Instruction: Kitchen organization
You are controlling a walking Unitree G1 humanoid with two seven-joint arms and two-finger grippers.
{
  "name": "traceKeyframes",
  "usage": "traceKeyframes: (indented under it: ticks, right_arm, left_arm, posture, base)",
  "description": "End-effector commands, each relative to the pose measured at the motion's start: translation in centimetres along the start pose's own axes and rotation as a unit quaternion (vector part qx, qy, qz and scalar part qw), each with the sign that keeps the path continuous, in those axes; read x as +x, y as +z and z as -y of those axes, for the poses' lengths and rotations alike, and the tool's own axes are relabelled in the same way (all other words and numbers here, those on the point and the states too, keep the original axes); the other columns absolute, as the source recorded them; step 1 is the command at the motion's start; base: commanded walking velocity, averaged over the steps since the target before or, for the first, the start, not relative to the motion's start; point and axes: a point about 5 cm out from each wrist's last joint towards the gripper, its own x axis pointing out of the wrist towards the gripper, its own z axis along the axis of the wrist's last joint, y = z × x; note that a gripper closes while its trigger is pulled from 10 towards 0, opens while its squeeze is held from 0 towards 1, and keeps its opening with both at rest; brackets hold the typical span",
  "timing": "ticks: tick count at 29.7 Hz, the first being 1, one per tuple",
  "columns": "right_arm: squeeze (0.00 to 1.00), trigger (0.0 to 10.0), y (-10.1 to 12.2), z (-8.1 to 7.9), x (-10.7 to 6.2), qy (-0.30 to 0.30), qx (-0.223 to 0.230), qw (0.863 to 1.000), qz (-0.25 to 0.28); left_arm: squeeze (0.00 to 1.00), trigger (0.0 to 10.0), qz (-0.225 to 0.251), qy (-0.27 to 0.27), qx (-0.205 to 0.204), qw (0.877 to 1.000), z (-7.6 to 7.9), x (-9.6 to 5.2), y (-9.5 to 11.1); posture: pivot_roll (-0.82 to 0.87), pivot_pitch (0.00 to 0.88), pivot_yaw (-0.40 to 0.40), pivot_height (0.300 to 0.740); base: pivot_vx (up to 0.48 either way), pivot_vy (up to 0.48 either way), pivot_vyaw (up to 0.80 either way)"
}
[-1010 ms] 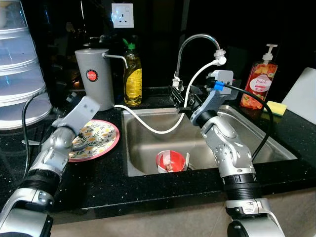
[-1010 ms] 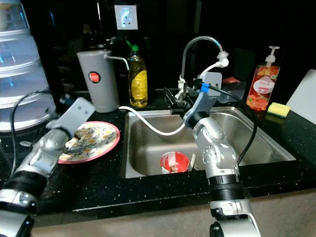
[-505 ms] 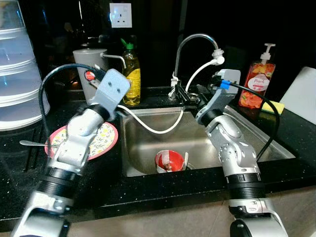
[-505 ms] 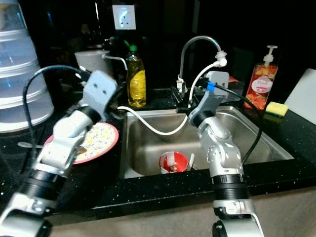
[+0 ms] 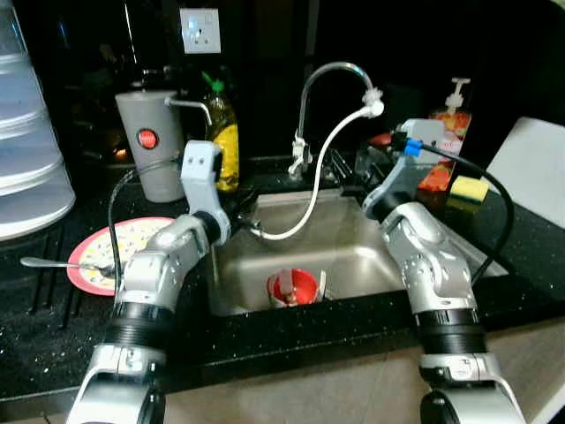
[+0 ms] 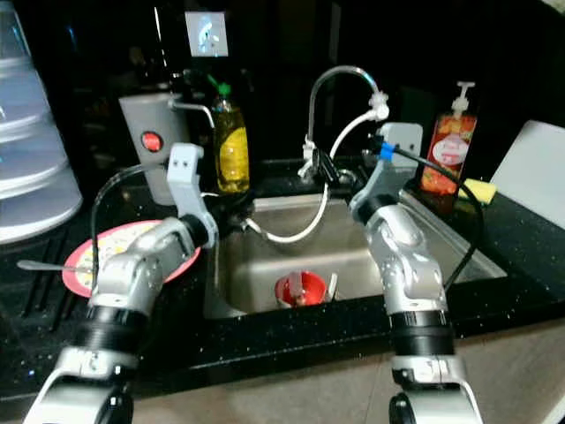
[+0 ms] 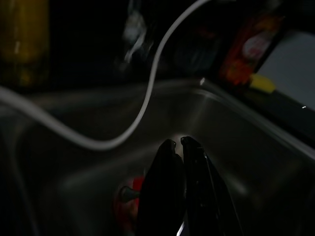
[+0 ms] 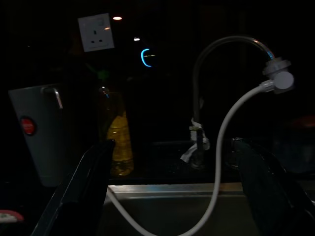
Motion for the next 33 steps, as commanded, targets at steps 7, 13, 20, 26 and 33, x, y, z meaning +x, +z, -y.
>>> traceKeyframes:
  ticks: [7,13,20,26,33]
  right_arm:
    - [0.0,10.0,0.4,0.1,-0.1,-0.004,-0.008,1.0,0.009]
    - [0.0,10.0,0.1,-0.3,-0.2,0.002,-0.007,1.0,0.006]
    - [0.0,10.0,0.0,-0.5,-0.2,0.007,-0.005,1.0,0.005]
    - [0.0,10.0,0.0,-0.6,-0.2,0.008,-0.003,1.0,0.004]
    - [0.0,10.0,0.0,-0.7,-0.2,0.008,-0.003,1.0,0.005]
  left_arm:
    - [0.0,10.0,-0.027,0.009,-0.049,0.998,-0.2,0.3,-1.5]
    - [0.0,10.0,-0.087,0.028,-0.102,0.991,-0.4,0.4,-3.0]
    - [0.52,10.0,-0.117,0.045,-0.103,0.987,-0.4,0.4,-3.9]
    - [1.0,10.0,-0.111,0.062,-0.108,0.986,-0.9,0.2,-3.6]
    - [1.0,10.0,-0.067,0.048,-0.041,0.996,-0.9,-0.6,-0.5]
  posture:
    - [-0.06,0.0,-0.004,0.74]
    - [-0.06,0.0,-0.005,0.74]
    - [-0.05,0.0,-0.008,0.74]
    - [-0.05,0.0,-0.009,0.74]
    - [-0.05,0.0,-0.005,0.74]
  base:
    - [0.0,0.0,0.0]
    - [0.0,0.0,0.0]
    - [0.0,0.0,0.0]
    - [0.0,0.0,0.0]
    - [0.0,0.0,0.0]
